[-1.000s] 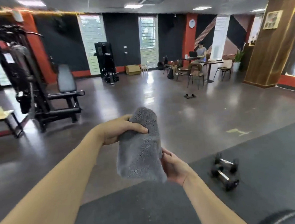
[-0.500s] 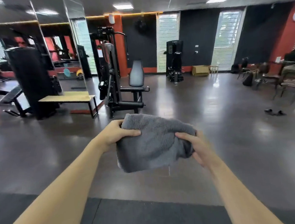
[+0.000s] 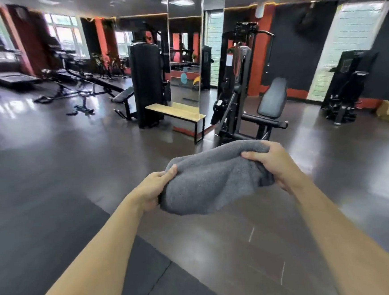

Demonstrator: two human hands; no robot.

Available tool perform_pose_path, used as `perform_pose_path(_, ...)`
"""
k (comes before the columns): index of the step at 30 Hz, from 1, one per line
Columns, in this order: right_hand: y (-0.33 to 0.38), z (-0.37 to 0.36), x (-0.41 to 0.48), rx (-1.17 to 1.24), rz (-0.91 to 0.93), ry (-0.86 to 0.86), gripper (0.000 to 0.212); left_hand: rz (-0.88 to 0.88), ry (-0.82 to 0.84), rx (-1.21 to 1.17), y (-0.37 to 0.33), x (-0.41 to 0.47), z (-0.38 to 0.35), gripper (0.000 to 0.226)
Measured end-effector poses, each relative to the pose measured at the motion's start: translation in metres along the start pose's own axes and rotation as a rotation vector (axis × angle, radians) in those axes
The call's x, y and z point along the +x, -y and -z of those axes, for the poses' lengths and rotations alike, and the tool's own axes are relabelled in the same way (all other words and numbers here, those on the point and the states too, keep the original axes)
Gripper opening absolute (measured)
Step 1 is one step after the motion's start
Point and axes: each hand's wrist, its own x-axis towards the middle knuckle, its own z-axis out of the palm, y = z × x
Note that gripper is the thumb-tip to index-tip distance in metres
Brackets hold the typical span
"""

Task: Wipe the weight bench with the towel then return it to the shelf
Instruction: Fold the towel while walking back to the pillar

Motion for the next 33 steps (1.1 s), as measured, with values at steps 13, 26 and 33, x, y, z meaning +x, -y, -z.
perform_pose_path(13,-0.028,-0.267,0.301,0.285,-0.390,0.505,0.069,-0.175,-0.328,-0.122,-0.040,0.174,0.290,0.052)
perform_pose_path(26,-0.001,-0.548,0.513,0.181,-0.143,0.736,0.032,-0.220,-0.728,0.653,-0.116,0.298,0.542,0.011)
perform_pose_path(33,0.025,-0.722,0.643,-0.155,0.158,0.878,0.024,-0.171,-0.779,0.821,-0.155,0.387,0.703,0.021)
